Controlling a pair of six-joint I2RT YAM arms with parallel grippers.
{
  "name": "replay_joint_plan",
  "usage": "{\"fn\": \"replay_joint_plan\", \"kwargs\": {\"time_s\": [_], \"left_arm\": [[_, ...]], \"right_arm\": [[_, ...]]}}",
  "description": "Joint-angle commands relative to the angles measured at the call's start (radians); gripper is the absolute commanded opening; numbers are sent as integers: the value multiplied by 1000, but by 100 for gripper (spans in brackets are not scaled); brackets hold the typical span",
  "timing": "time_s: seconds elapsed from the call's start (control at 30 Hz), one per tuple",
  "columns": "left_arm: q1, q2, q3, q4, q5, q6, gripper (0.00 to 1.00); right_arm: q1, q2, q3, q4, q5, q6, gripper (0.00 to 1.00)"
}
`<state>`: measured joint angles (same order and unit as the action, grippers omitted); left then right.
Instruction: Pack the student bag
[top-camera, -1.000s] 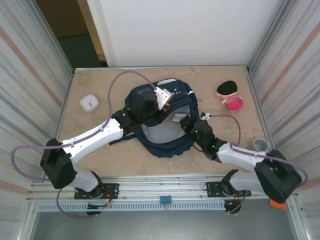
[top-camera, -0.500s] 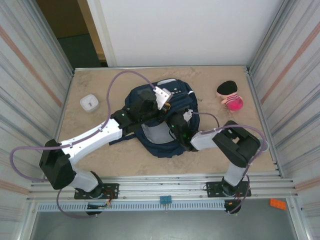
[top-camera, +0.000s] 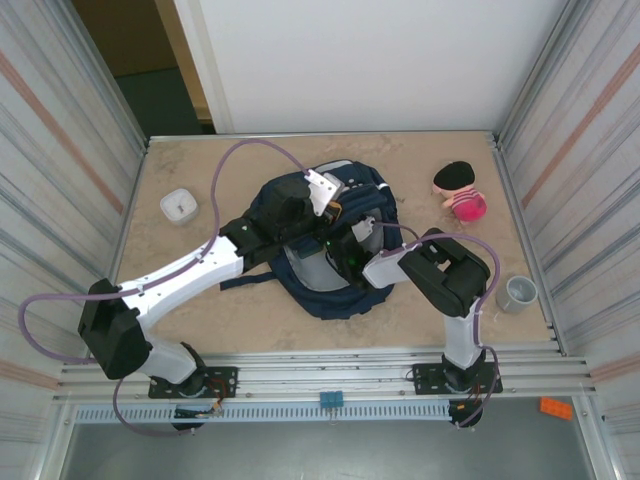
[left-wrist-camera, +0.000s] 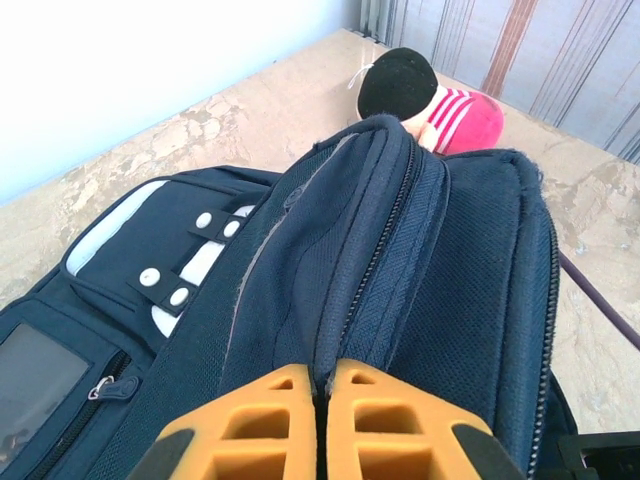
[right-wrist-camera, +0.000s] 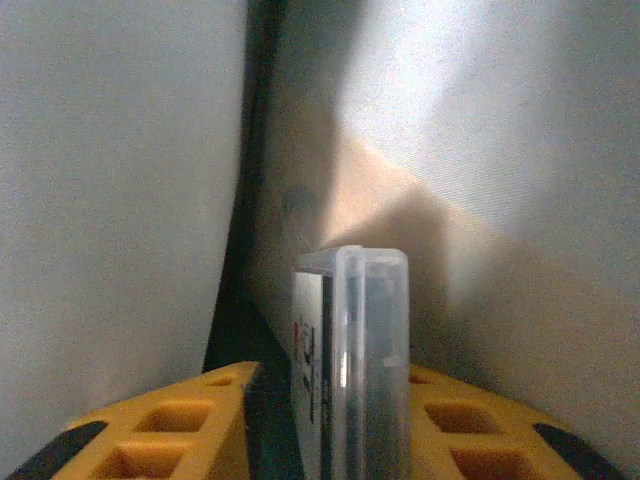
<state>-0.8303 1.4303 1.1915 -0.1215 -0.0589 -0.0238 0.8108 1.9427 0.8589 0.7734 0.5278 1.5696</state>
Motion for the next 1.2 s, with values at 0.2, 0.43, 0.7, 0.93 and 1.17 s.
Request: {"fn": "replay_joint_plan", "kwargs": {"time_s": [0.2, 0.43, 0.7, 0.93, 1.17], "left_arm": [[30, -74, 32, 117, -13, 5, 0], [51, -85, 9, 117, -31, 6, 0], [53, -96, -5, 117, -22, 4, 0], [53, -99, -6, 120, -7, -4, 0], [53, -92, 0, 120, 2, -10, 0]], "right_arm": [[-38, -184, -128, -165, -154, -17, 63], [-49, -372, -251, -229, -272, -96, 69], [-106, -516, -266, -368, -458, -226, 49], [-130, -449, -273, -263, -480, -183, 21], [-90, -337, -255, -126, -397, -98, 14]]}}
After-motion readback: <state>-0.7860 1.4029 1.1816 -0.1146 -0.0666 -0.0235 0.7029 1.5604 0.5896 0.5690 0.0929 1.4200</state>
